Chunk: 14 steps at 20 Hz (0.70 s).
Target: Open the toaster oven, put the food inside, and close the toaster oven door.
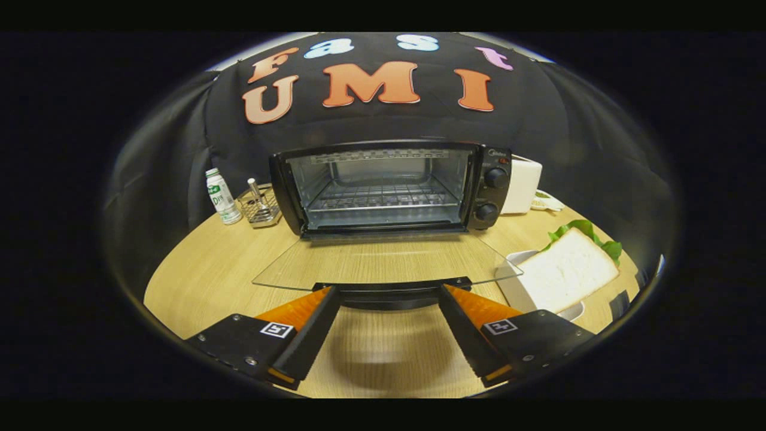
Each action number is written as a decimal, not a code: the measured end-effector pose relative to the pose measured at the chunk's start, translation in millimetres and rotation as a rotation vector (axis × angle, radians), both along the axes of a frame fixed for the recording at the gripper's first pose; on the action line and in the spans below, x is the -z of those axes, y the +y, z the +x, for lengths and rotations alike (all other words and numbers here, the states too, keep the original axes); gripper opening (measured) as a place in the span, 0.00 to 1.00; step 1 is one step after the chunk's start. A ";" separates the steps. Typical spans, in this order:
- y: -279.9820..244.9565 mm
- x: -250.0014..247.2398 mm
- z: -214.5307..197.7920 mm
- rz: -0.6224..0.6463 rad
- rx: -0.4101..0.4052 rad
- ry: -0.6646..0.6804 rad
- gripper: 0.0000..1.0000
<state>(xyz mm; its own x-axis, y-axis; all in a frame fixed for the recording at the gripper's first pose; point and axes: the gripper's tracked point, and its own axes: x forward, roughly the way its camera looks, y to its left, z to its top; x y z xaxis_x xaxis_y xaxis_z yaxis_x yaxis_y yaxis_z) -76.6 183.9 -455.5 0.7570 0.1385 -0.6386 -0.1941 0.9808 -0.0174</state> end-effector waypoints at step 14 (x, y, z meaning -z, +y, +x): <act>-12.8 -36.1 10.6 0.074 0.002 -0.012 0.99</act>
<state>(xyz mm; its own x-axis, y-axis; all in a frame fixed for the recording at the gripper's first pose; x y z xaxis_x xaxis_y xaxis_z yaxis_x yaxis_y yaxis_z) -65.9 171.1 -419.4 0.7650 0.1837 -0.6173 -0.1925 0.9799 0.0530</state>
